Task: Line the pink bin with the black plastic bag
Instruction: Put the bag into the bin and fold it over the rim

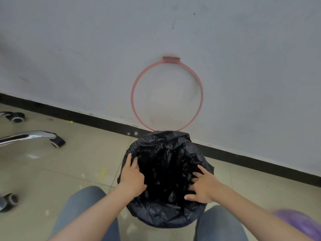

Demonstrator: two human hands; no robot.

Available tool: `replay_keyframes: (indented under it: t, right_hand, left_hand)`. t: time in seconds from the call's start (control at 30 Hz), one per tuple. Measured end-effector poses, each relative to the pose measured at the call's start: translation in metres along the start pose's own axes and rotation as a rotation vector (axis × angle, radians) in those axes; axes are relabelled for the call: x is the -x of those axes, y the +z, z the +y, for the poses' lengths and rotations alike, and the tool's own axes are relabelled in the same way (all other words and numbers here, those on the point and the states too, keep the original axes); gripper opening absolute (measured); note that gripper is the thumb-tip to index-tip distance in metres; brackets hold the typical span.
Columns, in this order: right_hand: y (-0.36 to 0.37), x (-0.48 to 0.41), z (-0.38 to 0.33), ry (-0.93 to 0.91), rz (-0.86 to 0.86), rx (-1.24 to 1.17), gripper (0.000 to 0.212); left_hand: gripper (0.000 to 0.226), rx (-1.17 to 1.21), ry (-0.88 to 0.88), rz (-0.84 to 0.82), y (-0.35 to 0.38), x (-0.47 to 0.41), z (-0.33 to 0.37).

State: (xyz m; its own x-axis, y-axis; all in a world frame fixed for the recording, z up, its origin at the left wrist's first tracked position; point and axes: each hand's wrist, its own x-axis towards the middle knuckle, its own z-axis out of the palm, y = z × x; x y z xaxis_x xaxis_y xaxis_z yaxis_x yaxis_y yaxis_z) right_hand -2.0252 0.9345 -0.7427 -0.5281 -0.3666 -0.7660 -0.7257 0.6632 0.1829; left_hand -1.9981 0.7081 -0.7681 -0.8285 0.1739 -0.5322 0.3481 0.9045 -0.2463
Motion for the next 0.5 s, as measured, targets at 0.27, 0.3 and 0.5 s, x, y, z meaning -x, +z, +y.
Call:
replay_keyframes:
  t: [0.27, 0.3, 0.5]
  right_hand:
    - [-0.024, -0.011, -0.010, -0.001, 0.121, -0.034, 0.058]
    - [-0.030, -0.013, -0.014, -0.009, 0.239, -0.029, 0.054]
    - [-0.051, -0.058, -0.016, 0.001, 0.493, 0.395, 0.053]
  left_hand:
    - [0.047, 0.090, -0.040, 0.100, -0.008, 0.002, 0.006]
    - [0.044, 0.144, -0.043, 0.214, -0.006, 0.003, 0.003]
    - [0.063, 0.270, -0.195, 0.390, 0.005, 0.013, -0.023]
